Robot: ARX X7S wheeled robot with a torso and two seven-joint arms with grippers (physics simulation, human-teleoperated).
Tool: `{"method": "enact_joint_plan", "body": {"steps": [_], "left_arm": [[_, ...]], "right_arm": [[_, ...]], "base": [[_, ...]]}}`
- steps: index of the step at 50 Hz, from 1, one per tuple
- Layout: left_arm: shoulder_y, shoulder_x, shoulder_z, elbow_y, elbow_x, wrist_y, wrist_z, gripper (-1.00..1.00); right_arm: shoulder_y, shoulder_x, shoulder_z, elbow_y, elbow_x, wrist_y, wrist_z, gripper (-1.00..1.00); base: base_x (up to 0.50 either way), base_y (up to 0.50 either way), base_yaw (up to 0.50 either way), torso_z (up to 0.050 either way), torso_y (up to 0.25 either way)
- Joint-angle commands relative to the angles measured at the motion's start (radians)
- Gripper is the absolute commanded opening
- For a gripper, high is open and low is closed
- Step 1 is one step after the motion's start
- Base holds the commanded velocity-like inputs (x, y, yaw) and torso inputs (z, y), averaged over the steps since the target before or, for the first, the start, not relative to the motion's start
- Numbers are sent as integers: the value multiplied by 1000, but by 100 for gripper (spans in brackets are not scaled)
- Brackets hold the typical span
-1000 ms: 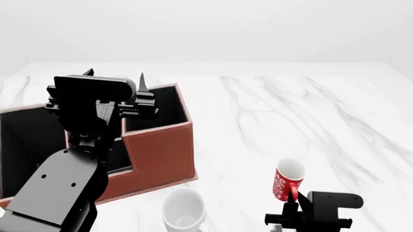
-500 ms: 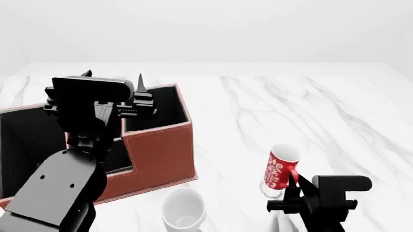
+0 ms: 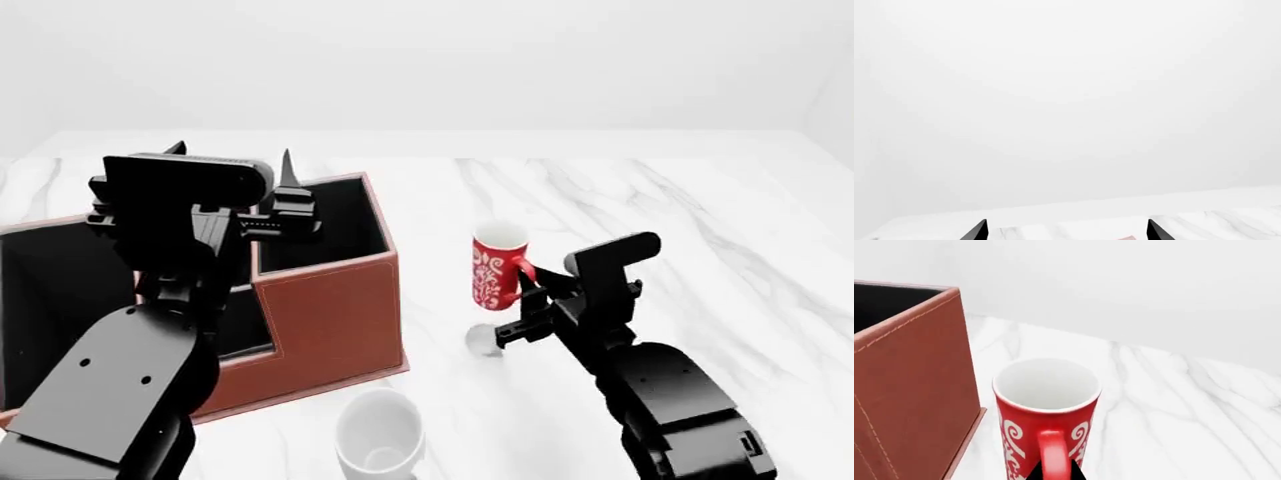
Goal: Pick up the red mug and place it to the right of the caddy.
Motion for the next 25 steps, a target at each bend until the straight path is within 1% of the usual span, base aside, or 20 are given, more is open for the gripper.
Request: {"method": "enact_joint_plan", "body": {"steps": [1,3,4,8,13,25], "left_arm": [[-4,-1,3,-9,-2,7,-3,100],[-3,-2,4,-7,-3,5,-4,100],[-3,-2,2,-6,-4,4,-5,100],[-3,-4,3,-10,-4,6,-6,100],[-5,-5,5,-13,-6,7,-6,100],[-4,-10,0,-10,-13,5,-9,100]], "right_arm": [[236,-123,-99,420,-74,-171,-117,-100],[276,-151,-102,532,-86,-233,-127,-100],[310,-174,-103,625,-86,-260,-145,-100],[349,-218,-123,772,-100,-325,-178,-100],[333,-241,-143,803,-100,-342,-210,-100],[345,-252,-157,883,-100,-364,-210,-100]], "base": [[0,0,0,0,0],[0,0,0,0,0],[0,0,0,0,10],[0,0,0,0,0],[0,0,0,0,0],[0,0,0,0,1]]}}
